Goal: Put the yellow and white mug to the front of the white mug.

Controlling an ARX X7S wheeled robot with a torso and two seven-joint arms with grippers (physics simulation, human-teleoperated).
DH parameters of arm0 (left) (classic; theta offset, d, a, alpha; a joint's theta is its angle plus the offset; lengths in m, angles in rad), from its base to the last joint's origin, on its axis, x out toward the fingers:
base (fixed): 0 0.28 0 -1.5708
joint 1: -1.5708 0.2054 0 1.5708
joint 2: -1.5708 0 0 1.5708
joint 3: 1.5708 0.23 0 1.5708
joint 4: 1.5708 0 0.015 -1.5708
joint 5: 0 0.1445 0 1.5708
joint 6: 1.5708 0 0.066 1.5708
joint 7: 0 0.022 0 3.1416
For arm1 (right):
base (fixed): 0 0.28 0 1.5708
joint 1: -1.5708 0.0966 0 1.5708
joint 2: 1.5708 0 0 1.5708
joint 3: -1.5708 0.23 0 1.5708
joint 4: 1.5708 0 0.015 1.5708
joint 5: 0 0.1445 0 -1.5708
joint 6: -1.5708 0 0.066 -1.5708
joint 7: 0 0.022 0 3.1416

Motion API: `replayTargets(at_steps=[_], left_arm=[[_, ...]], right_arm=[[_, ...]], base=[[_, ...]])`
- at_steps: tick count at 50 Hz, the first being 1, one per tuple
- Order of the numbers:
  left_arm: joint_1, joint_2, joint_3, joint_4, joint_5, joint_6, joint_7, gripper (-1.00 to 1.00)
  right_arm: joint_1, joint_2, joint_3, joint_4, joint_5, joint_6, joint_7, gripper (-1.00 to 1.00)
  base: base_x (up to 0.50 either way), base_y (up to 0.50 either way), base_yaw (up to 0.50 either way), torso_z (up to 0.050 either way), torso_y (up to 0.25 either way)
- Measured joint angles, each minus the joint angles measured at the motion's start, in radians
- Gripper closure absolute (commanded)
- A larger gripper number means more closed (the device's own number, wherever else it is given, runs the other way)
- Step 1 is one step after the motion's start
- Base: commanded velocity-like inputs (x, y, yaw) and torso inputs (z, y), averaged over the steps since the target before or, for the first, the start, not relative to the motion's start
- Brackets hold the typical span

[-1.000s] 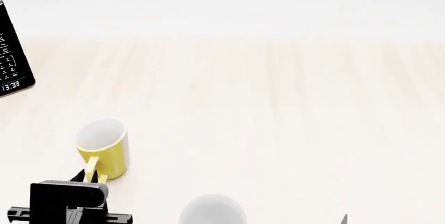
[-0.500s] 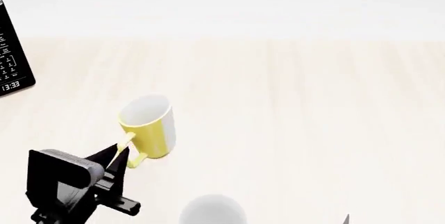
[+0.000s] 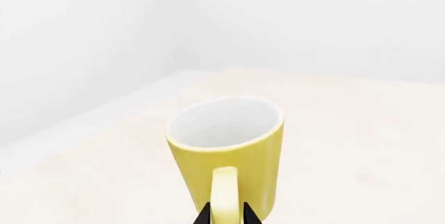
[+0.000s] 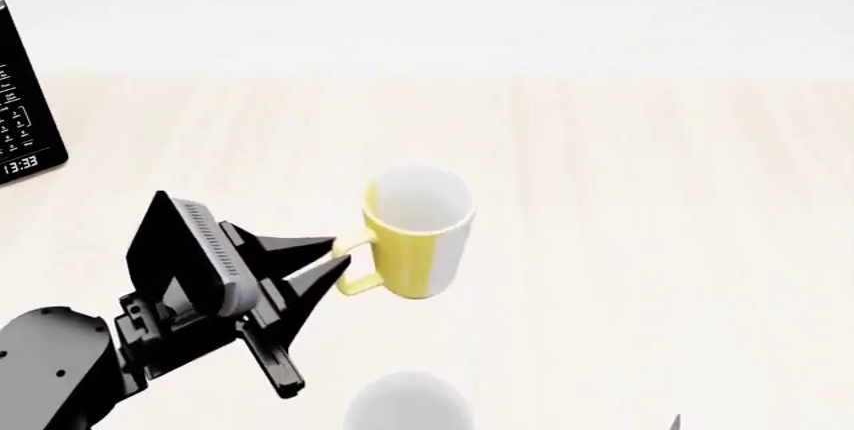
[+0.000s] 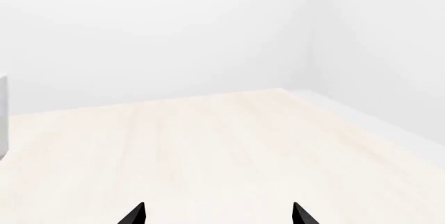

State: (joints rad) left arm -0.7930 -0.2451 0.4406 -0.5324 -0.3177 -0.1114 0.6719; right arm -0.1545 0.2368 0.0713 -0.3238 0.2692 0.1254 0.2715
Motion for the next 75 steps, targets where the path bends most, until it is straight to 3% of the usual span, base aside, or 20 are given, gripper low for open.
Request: replayTargets(at_steps=[16,38,54,75], left_arm=[[-0.032,-0.012,0.038,-0.056,0.026,0.035,0.046,1.0],[0.065,-0.026,0.004,0.001,-0.093,0.027,0.116,1.0],[0.07,0.002,-0.034,-0.122,-0.163,0.041,0.16,1.0],[0.05,0.047,-0.013,-0.358,-0.107,0.202,0.194,1.0]], right_arm=[[0.001,0.006,-0.001,0.006,0.007,-0.004,0.007,-1.0],[0.002,0.013,-0.01,0.009,0.011,-0.007,0.016,-1.0],[0.002,0.017,-0.018,0.008,0.012,-0.01,0.023,-1.0],[0.0,0.024,-0.027,0.006,0.013,-0.013,0.031,-1.0]], base=[[0.0,0.0,0.0,0.0,0.001],[0.0,0.0,0.0,0.0,0.0],[0.0,0.0,0.0,0.0,0.0],[0.0,0.0,0.0,0.0,0.0]])
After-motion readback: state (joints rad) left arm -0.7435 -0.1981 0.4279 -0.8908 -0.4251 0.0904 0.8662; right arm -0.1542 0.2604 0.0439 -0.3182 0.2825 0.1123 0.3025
